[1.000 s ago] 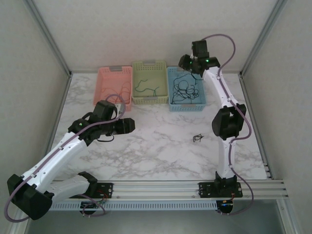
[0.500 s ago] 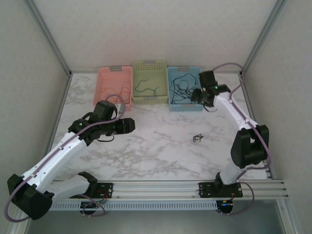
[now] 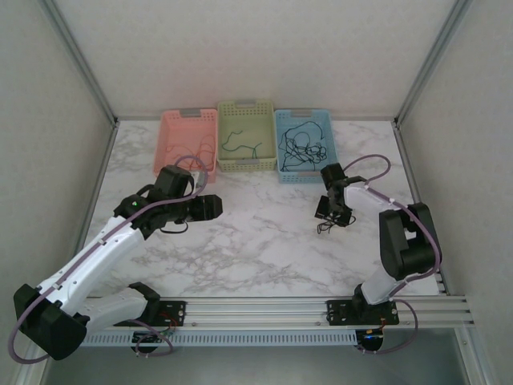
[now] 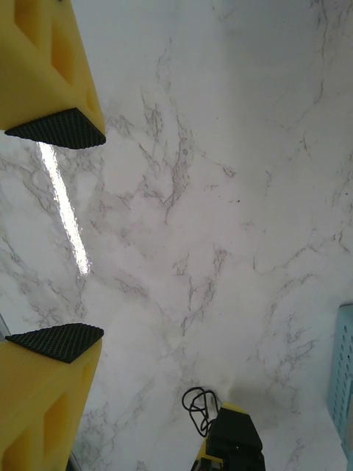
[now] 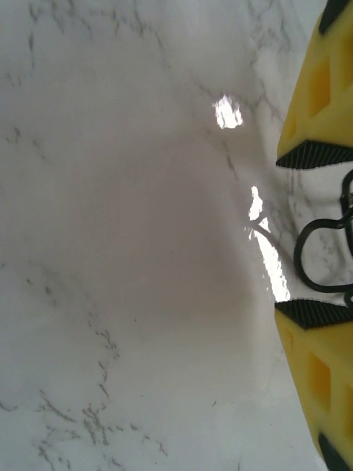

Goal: Untangle the cables

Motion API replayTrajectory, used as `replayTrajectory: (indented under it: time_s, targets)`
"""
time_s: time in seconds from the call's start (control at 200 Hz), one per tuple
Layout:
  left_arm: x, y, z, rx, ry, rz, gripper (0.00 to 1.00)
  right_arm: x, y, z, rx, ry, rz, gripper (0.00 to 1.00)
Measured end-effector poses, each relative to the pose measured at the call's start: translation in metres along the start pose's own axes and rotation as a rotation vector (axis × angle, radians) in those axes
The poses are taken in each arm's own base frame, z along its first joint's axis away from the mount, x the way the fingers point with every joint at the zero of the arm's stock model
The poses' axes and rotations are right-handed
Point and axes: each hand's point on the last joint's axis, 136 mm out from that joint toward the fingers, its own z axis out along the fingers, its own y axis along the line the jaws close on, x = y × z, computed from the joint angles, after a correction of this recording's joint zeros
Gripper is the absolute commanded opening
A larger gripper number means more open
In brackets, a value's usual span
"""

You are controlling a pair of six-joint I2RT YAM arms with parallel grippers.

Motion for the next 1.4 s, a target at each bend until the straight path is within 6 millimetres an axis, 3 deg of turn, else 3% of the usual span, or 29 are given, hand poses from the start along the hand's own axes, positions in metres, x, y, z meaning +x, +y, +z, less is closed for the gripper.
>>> replayTrajectory:
  time_s: [0.04, 0.19, 0.325, 0.46, 0.696, 0.771, 0.791, 0.871, 1.001, 1.091, 1.191, 1.316, 1.402]
  targets:
    - [0.0, 0.0, 0.0, 0.0, 0.0, 0.0, 0.67, 0.0, 0.001, 0.003, -0.004, 0.006, 0.007, 0.38]
    - [0.0, 0.0, 0.0, -0.001, 0.0, 0.003, 0.67, 0.004, 0.008, 0.005, -0.029, 0.028, 0.003, 0.01]
    - [0.0, 0.0, 0.0, -0.001, 0.001, 0.007, 0.67, -0.007, 0.016, -0.01, -0.063, -0.006, 0.012, 0.0]
    - [0.001, 0.001, 0.003, -0.007, 0.01, 0.009, 0.67, -0.041, 0.036, -0.056, -0.137, -0.123, 0.012, 0.0]
    - [0.001, 0.004, 0.005, -0.023, 0.012, 0.011, 0.67, -0.132, 0.076, -0.162, -0.249, -0.42, 0.007, 0.0]
    - [0.0, 0.006, 0.006, -0.035, 0.007, 0.01, 0.67, -0.164, 0.088, -0.178, -0.261, -0.482, 0.019, 0.18]
    - [-0.001, 0.007, 0.007, -0.038, 0.007, 0.01, 0.67, -0.172, 0.09, -0.18, -0.259, -0.496, 0.023, 0.27]
    - [-0.002, 0.011, 0.01, -0.064, 0.003, 0.007, 0.71, -0.206, 0.103, -0.173, -0.252, -0.517, 0.031, 0.52]
    - [-0.01, 0.023, 0.012, -0.13, -0.034, -0.01, 0.8, -0.245, 0.123, -0.144, -0.226, -0.507, 0.021, 0.61]
    - [-0.023, 0.037, 0.008, -0.212, -0.105, -0.018, 0.84, -0.242, 0.124, -0.134, -0.215, -0.475, -0.006, 0.62]
    - [-0.047, 0.057, -0.005, -0.337, -0.255, -0.02, 0.85, -0.228, 0.114, -0.153, -0.224, -0.515, -0.026, 0.63]
    - [-0.075, 0.09, -0.027, -0.521, -0.508, 0.008, 0.84, -0.18, 0.067, -0.188, -0.216, -0.654, -0.039, 0.64]
    - [-0.081, 0.113, -0.027, -0.635, -0.63, 0.066, 0.84, -0.147, 0.03, -0.196, -0.192, -0.79, -0.044, 0.63]
